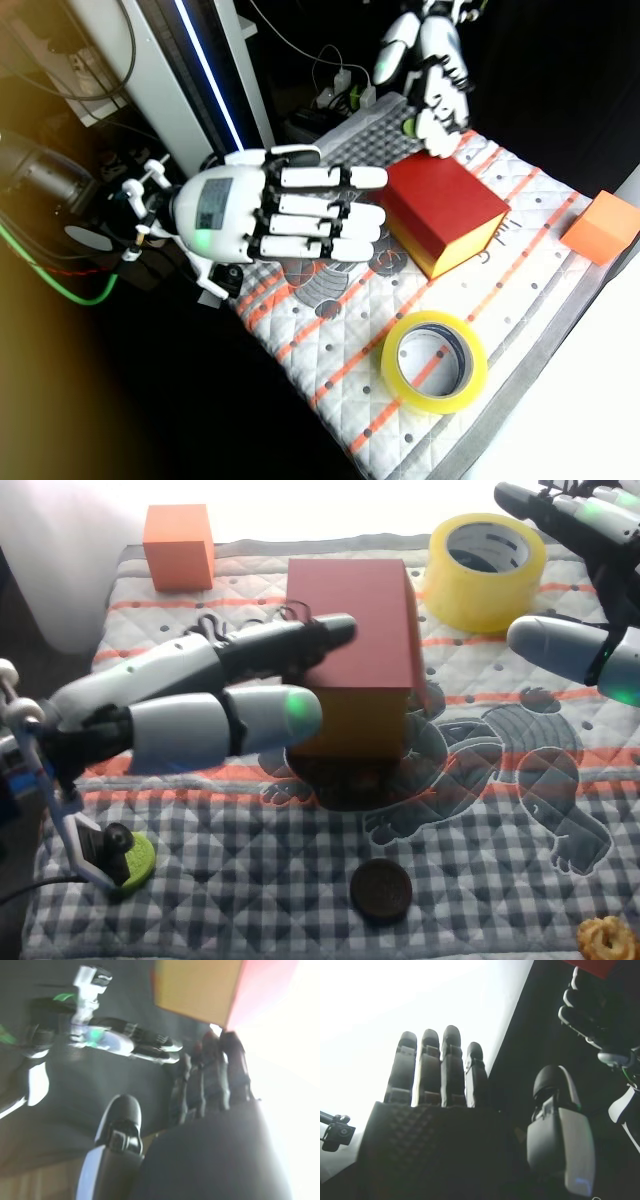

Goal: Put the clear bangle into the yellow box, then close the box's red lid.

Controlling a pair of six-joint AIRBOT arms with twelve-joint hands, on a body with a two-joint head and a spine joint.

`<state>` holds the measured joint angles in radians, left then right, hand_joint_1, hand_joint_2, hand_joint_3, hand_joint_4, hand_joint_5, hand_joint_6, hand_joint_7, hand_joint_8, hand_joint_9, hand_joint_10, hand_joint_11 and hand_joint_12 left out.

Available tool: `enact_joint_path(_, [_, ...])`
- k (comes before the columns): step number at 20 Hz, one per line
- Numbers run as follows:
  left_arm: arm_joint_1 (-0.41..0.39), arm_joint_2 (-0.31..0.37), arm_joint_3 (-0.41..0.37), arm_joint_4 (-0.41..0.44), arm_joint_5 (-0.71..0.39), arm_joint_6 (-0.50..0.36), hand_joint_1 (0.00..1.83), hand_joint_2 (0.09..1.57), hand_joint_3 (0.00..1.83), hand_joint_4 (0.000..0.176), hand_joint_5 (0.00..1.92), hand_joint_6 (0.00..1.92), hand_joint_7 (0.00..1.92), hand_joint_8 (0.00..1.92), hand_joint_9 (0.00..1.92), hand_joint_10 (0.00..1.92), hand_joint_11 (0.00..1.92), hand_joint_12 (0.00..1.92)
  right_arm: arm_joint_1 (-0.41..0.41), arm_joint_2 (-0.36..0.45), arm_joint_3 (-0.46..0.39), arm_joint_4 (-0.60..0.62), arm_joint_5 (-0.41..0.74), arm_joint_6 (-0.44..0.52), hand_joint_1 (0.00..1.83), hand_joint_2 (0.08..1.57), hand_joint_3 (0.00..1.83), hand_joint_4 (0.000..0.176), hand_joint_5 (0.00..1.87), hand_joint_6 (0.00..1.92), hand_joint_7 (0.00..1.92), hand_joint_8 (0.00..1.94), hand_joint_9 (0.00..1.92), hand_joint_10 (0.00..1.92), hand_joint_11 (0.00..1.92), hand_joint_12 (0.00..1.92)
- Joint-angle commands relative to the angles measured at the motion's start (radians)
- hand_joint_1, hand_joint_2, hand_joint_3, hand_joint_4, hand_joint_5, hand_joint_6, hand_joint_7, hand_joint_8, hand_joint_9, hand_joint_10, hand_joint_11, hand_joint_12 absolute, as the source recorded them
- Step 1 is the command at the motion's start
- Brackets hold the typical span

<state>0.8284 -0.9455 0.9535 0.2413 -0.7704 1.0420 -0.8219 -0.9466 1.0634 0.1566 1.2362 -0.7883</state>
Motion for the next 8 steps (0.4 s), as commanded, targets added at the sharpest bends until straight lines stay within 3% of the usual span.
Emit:
enact_joint_path(1, [0.0,-0.011,0.004,0.005,0.004,-0.016,0.0,1.39,0.0,0.0,0.08,0.0,0.08,0.0,0.1,0.0,0.0,0.34,0.002,0.011,-0.001,0.006,0.129,0.008,0.09,1.23,0.01,0.074,0.13,0.0,0.3,0.01,0.17,0.01,0.02,0.01])
enact_joint_path(3, [0.0,0.013,0.01,-0.032,-0.027,-0.016,0.0,1.41,0.0,0.0,0.14,0.01,0.16,0.01,0.17,0.01,0.05,0.37,0.001,0.014,-0.001,0.005,0.131,0.008,0.09,1.22,0.0,0.073,0.13,0.0,0.32,0.01,0.18,0.01,0.01,0.01])
enact_joint_path(4, [0.0,0.025,0.016,-0.071,-0.059,-0.012,0.0,1.42,0.0,0.0,0.13,0.01,0.17,0.0,0.18,0.0,0.02,0.45,0.0,0.019,-0.005,0.002,0.138,0.008,0.1,1.21,0.0,0.093,0.15,0.01,0.32,0.01,0.18,0.01,0.01,0.01])
enact_joint_path(6, [0.001,0.061,0.024,-0.186,-0.151,0.031,0.01,1.42,0.0,0.0,0.18,0.0,0.21,0.0,0.22,0.0,0.05,0.52,-0.012,0.036,-0.018,-0.003,0.166,0.008,0.12,1.2,0.0,0.095,0.15,0.01,0.33,0.01,0.19,0.01,0.01,0.01])
enact_joint_path(7, [0.189,0.086,0.069,-0.473,-0.964,-0.485,0.26,1.26,0.0,0.055,0.08,0.0,0.26,0.0,0.43,0.05,0.0,1.26,-0.174,0.143,-0.171,-0.011,0.527,-0.072,0.77,1.11,0.0,0.0,0.53,0.01,0.51,0.02,0.43,0.02,0.0,0.59])
enact_joint_path(8, [0.187,0.086,0.069,-0.469,-0.964,-0.485,0.26,1.26,0.0,0.055,0.08,0.0,0.26,0.0,0.43,0.05,0.0,1.26,-0.174,0.143,-0.171,-0.012,0.527,-0.073,0.77,1.11,0.0,0.0,0.53,0.01,0.51,0.02,0.43,0.02,0.0,0.59])
